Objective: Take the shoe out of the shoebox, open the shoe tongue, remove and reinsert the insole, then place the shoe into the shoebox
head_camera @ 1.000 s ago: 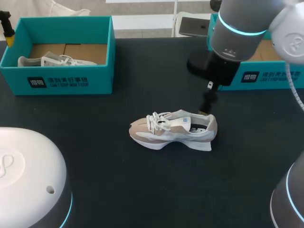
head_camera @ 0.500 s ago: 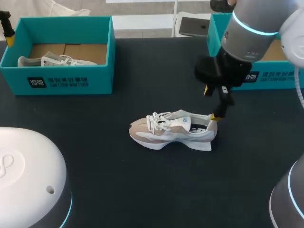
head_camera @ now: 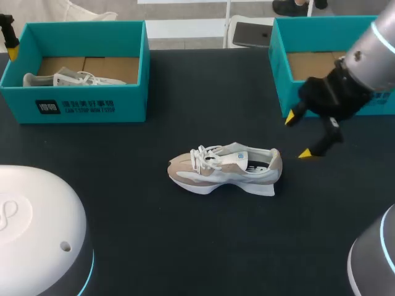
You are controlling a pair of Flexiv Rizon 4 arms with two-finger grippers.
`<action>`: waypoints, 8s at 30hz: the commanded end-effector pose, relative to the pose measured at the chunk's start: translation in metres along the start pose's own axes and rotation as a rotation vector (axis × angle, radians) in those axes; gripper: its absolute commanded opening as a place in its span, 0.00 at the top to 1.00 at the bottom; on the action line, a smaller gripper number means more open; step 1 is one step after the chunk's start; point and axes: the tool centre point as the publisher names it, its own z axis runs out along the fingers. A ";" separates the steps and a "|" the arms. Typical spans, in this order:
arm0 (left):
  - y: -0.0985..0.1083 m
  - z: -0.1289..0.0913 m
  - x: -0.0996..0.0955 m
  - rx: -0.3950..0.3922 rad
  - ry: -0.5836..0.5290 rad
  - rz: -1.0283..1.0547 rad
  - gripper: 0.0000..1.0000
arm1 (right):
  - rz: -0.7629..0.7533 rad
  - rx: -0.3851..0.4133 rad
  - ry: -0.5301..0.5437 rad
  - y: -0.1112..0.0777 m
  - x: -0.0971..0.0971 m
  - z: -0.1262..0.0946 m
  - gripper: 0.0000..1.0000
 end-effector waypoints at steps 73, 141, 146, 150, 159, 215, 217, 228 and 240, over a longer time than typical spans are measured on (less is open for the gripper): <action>0.000 0.000 0.000 0.000 0.002 0.001 0.00 | 0.165 -0.525 -0.129 -0.071 -0.015 0.126 0.00; -0.005 -0.007 -0.025 -0.002 -0.001 -0.150 0.00 | 0.192 -0.581 -0.071 -0.017 -0.026 0.194 1.00; -0.015 -0.011 -0.057 -0.031 -0.011 -0.278 0.00 | 0.192 -0.581 -0.071 -0.017 -0.026 0.194 1.00; -0.020 -0.012 -0.090 -0.055 0.021 -0.285 0.00 | 0.192 -0.581 -0.071 -0.017 -0.026 0.194 1.00; -0.043 -0.013 -0.177 -0.085 0.015 -0.368 0.00 | 0.192 -0.581 -0.071 -0.017 -0.026 0.194 1.00; -0.118 0.021 -0.345 -0.107 -0.383 -3.026 0.00 | 0.192 -0.581 -0.071 -0.017 -0.026 0.194 1.00; -0.122 0.026 -0.354 -0.169 -0.382 -3.181 0.00 | 0.192 -0.581 -0.071 -0.017 -0.026 0.194 1.00; -0.127 0.059 -0.419 -0.081 -0.228 -3.677 0.00 | 0.192 -0.581 -0.071 -0.017 -0.026 0.194 1.00; -0.130 0.063 -0.429 -0.102 -0.203 -3.609 0.00 | 0.192 -0.581 -0.071 -0.017 -0.026 0.194 1.00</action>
